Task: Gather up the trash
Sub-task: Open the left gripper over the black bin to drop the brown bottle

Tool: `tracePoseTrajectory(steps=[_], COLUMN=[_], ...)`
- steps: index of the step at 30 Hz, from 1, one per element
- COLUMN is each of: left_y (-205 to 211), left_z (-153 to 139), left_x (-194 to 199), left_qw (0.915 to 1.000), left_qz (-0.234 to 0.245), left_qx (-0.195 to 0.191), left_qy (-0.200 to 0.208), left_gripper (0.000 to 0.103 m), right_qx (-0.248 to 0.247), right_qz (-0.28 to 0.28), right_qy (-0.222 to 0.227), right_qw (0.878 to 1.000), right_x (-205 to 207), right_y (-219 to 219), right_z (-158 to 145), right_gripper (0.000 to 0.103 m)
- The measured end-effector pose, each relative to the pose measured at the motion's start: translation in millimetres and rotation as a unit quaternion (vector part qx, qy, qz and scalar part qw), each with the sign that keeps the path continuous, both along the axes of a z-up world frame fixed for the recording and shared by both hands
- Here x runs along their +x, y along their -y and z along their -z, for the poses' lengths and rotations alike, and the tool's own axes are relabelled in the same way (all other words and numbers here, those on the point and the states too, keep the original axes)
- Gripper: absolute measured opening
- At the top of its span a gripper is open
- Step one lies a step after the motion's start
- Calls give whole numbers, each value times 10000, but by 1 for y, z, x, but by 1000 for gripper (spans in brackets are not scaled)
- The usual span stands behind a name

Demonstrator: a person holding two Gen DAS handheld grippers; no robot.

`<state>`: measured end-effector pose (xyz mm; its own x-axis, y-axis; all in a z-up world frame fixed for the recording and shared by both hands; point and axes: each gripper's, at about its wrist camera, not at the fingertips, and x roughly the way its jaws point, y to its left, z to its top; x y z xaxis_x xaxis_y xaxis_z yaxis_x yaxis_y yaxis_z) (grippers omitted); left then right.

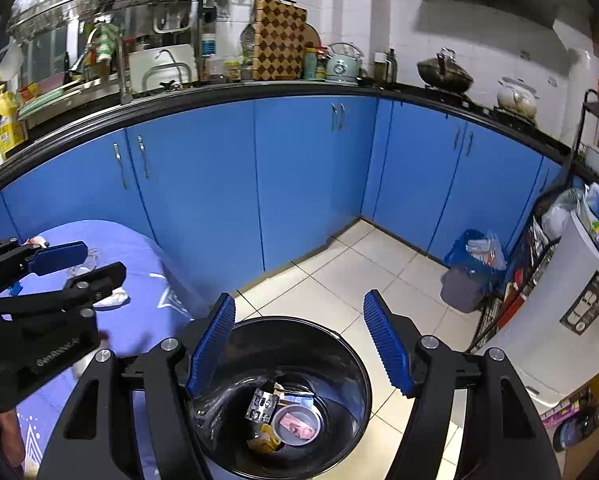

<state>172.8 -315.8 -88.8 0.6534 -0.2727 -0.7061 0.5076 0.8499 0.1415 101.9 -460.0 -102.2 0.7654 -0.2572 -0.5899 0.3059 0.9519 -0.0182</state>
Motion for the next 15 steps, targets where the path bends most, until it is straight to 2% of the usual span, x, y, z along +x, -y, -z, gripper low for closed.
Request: tracePoseTrajectory(steps=[6, 8, 9, 10, 15], left_y=[-1, -11, -19, -26, -37], left_z=[2, 7, 11, 17, 58], left_x=[0, -2, -5, -7, -17], left_qw=[10000, 10000, 9999, 9998, 9973], left_qz=[9, -35, -79, -143, -211], left_qx=[55, 53, 31, 58, 390], left_qy=[6, -59, -86, -108, -581], left_gripper=[48, 61, 74, 78, 79], right_qx=[206, 232, 253, 298, 394], right_qz=[41, 38, 41, 32, 4], right_qy=[-73, -94, -110, -131, -206], right_qw=[9998, 9997, 9996, 9995, 9990], right_x=[0, 0, 0, 1, 3], right_y=[10, 11, 11, 11, 9], right_z=[10, 14, 16, 18, 27], right_gripper=[65, 65, 65, 65, 65])
